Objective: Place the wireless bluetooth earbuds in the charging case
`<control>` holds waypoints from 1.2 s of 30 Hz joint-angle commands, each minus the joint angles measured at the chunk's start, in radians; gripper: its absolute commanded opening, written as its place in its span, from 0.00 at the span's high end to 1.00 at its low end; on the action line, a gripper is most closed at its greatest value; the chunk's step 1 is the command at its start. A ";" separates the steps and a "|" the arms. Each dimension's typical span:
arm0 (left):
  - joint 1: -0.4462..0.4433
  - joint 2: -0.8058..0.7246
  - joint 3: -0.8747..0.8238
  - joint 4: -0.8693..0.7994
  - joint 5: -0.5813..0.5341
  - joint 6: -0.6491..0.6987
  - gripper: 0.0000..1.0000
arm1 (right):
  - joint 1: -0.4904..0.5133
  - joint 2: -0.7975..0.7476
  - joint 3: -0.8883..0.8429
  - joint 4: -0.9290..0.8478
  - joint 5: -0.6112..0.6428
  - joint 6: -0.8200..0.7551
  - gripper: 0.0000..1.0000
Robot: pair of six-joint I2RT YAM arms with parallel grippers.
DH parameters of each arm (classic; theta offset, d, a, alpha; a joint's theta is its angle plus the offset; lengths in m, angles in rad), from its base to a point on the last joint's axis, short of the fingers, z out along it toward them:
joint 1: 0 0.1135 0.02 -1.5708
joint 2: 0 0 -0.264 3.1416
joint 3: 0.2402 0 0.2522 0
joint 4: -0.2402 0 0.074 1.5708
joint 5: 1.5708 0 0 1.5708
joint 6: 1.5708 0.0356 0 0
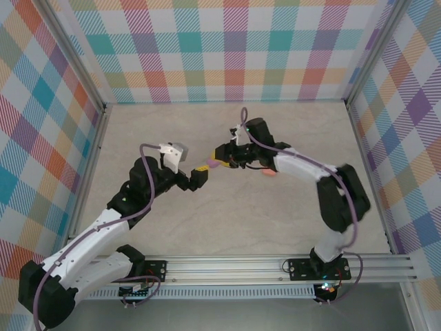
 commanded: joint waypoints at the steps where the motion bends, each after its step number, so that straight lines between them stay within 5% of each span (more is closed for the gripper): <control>1: 0.004 -0.053 -0.047 -0.059 -0.185 -0.064 0.00 | 0.000 0.157 0.069 -0.060 -0.011 -0.088 0.79; 12: 0.027 -0.152 -0.136 -0.030 -0.230 -0.093 0.00 | 0.000 0.364 0.236 -0.363 0.173 -0.272 0.72; 17: 0.035 -0.120 -0.114 -0.042 -0.199 -0.071 0.00 | 0.001 0.318 0.232 -0.442 0.265 -0.314 0.38; 18: 0.036 -0.111 -0.105 -0.047 -0.198 -0.066 0.00 | 0.001 0.300 0.229 -0.452 0.283 -0.322 0.27; 19: 0.039 -0.101 -0.093 -0.058 -0.200 -0.056 0.00 | 0.001 0.279 0.227 -0.467 0.303 -0.331 0.01; 25: 0.144 0.032 0.001 -0.132 -0.340 -0.065 0.00 | -0.012 0.089 0.220 -0.541 0.480 -0.391 0.00; 29: 0.267 0.135 0.003 -0.070 -0.346 -0.066 0.00 | -0.039 -0.085 0.151 -0.523 0.735 -0.479 0.01; 33: 0.324 0.223 -0.051 0.045 -0.446 -0.016 0.00 | -0.109 -0.293 -0.079 -0.303 1.027 -0.586 0.00; 36: 0.359 0.297 -0.096 0.140 -0.473 0.030 0.00 | -0.203 -0.447 -0.341 0.014 1.102 -0.757 0.00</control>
